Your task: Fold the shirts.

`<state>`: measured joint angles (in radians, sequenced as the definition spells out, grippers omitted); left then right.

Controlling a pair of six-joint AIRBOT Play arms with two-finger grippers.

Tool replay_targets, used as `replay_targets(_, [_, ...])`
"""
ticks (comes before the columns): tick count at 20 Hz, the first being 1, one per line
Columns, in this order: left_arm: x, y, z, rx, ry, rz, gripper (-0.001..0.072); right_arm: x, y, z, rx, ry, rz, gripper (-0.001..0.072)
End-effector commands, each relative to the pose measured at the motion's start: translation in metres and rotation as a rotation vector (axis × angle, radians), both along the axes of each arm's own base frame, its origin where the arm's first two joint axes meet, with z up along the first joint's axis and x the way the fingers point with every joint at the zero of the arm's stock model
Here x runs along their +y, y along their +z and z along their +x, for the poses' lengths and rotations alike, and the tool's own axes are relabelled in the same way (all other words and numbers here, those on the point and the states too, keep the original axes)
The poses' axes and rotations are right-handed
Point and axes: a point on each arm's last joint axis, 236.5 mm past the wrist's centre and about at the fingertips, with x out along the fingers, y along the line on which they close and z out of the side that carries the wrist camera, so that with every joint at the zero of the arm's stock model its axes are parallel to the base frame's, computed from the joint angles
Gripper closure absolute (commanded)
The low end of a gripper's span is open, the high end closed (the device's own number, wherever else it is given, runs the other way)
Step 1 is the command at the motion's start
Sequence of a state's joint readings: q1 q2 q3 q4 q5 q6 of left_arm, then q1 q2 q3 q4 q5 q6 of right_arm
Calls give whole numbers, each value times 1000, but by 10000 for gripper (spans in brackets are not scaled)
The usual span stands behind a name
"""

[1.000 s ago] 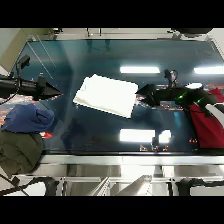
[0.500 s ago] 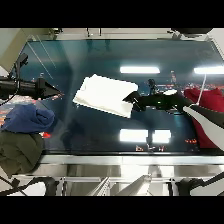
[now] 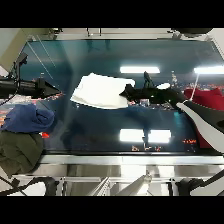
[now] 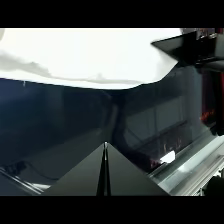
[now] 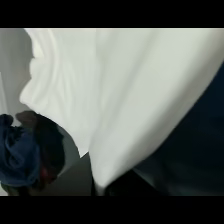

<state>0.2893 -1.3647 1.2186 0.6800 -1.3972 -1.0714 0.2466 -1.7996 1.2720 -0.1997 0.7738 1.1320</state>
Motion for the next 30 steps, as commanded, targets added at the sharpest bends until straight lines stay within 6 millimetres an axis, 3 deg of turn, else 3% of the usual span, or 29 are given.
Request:
replay_targets(1, [-2,0,-6,14,-21,-7,690,-27,51,16,-56,-60,32,693])
replay_targets(3, [-5,1,-12,30,-42,-15,690,-60,78,17,-82,-81,2,694])
replay_targets(8, [-6,1,-15,38,-53,-20,690,-185,135,3,-156,-196,-224,694])
replay_targets(12, [-6,1,-15,37,-51,-19,690,-263,163,-9,-181,-312,-277,694])
replay_targets(16, [-6,1,-14,36,-50,-18,690,-327,166,11,-256,-458,-325,694])
replay_targets(18, [-5,1,-13,31,-44,-16,690,-353,183,35,-399,-506,-371,694])
replay_targets(20, [-4,1,-10,24,-34,-12,690,-380,218,61,-515,-573,-400,695])
replay_targets(23, [2,0,4,-12,15,6,690,-416,289,93,-678,-613,-427,694])
replay_targets(25, [5,0,9,-25,32,12,690,-432,334,93,-744,-608,-418,695])
replay_targets(26, [5,0,9,-26,33,13,690,-439,346,86,-743,-607,-421,694])
replay_targets(28, [4,0,8,-23,30,12,690,-457,341,67,-644,-628,-429,694])
replay_targets(30, [3,0,8,-23,28,12,690,-476,304,42,-435,-646,-437,695])
